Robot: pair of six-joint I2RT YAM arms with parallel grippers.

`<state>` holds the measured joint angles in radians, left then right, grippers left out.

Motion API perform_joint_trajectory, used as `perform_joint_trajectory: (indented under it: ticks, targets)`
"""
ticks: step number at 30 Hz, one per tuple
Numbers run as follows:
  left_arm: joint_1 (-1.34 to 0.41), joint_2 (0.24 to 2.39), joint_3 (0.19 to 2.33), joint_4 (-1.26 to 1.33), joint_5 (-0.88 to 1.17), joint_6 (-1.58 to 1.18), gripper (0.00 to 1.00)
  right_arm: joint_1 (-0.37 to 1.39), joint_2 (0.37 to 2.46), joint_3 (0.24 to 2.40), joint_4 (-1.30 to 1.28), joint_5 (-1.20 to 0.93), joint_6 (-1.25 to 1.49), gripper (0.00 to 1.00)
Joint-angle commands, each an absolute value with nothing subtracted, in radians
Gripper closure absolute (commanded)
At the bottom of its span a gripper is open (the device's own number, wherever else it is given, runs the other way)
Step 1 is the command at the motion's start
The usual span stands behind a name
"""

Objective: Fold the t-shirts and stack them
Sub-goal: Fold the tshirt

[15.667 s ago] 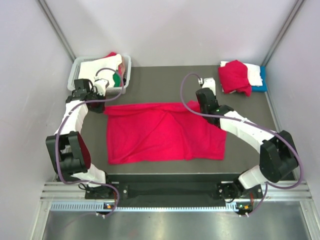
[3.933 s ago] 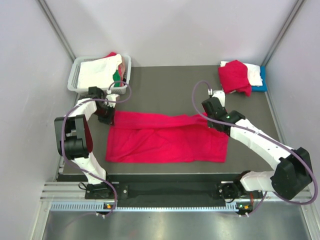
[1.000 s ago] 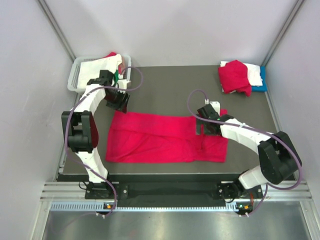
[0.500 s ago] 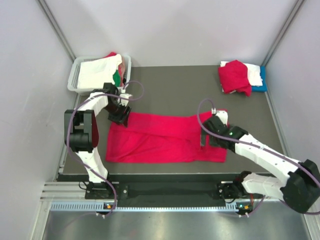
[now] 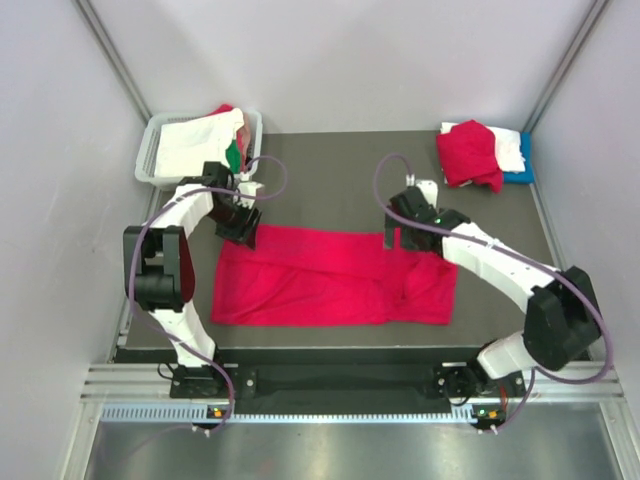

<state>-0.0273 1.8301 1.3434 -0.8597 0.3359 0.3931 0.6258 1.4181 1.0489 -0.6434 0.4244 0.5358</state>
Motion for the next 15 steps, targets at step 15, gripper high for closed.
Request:
perform_joint_trajectory:
  ticks: [15]
  targets:
    - [-0.014, 1.799, 1.264, -0.788, 0.285, 0.382, 0.40, 0.499, 1.666, 1.085, -0.423, 0.382, 0.469, 0.00]
